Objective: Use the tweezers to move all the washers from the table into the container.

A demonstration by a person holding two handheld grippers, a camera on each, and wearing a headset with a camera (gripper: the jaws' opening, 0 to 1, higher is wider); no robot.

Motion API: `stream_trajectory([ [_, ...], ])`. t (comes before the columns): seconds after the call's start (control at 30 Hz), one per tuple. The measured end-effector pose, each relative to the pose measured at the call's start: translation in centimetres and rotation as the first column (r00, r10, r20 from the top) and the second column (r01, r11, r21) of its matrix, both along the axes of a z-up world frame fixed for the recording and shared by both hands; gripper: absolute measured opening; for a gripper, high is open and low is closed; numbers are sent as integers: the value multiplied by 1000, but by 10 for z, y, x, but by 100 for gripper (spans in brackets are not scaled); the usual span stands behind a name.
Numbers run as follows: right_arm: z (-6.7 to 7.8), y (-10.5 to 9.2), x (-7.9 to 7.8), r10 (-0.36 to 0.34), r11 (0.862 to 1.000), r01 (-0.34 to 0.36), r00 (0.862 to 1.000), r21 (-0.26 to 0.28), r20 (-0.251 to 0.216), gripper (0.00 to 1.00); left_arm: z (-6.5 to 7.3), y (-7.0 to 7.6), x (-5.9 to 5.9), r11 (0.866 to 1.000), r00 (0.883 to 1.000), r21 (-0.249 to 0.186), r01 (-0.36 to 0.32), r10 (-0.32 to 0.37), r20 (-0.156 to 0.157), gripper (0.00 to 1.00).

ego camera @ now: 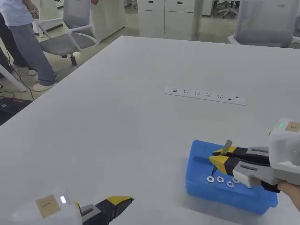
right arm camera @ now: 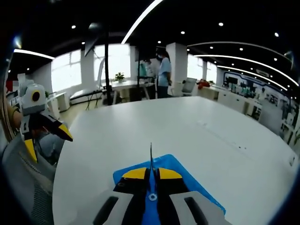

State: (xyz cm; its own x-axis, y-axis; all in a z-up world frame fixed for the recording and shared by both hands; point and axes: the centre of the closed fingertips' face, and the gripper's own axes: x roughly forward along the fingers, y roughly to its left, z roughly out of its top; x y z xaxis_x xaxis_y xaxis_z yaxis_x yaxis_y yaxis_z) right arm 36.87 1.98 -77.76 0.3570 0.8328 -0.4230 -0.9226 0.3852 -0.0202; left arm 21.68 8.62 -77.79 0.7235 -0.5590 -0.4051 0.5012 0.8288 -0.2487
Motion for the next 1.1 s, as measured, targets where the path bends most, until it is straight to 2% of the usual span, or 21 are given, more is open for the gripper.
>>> stream_trajectory([
  [0.1, 19, -5, -4, -20, 999, 19, 999, 37, 31, 3, 2, -3, 0, 1000, 1000, 4, 25, -25, 0, 52],
  [0.23, 39, -14, -18, -37, 996, 34, 999, 84, 33, 3, 7, -12, -1, 996, 996, -1, 88, -88, 0, 43],
  [0.37, 42, -25, -35, -47, 995, 48, 999, 91, -14, 3, 10, -20, -1, 991, 991, -2, 133, -133, 3, 40],
  [0.57, 45, -39, -63, -27, 995, 32, 998, 92, -49, 3, 16, -33, -3, 978, 978, 9, 208, -208, 13, 32],
  [0.7, 46, -52, -82, 3, 995, 7, 995, 104, -95, 3, 21, -43, -6, 963, 963, 9, 271, -271, 14, 28],
  [0.8, 44, -63, -96, 35, 994, -21, 990, 104, -136, 3, 25, -50, -9, 947, 947, 9, 321, -322, 14, 24],
  [0.93, 39, -74, -118, 112, 991, -95, 974, 93, -199, 3, 28, -61, -16, 919, 919, 35, 393, -393, 10, 22],
  [1.0, 31, -79, -131, 157, 987, -148, 961, 58, -227, 3, 27, -66, -19, 911, 912, 35, 410, -411, 7, 22],
  [1.03, 25, -81, -141, 194, 981, -193, 951, 28, -242, 3, 26, -70, -22, 902, 903, 34, 430, -430, 5, 22],
  [1.1, 17, -82, -153, 247, 966, -258, 940, -19, -234, 3, 24, -76, -25, 893, 893, 30, 450, -450, -2, 22],
])
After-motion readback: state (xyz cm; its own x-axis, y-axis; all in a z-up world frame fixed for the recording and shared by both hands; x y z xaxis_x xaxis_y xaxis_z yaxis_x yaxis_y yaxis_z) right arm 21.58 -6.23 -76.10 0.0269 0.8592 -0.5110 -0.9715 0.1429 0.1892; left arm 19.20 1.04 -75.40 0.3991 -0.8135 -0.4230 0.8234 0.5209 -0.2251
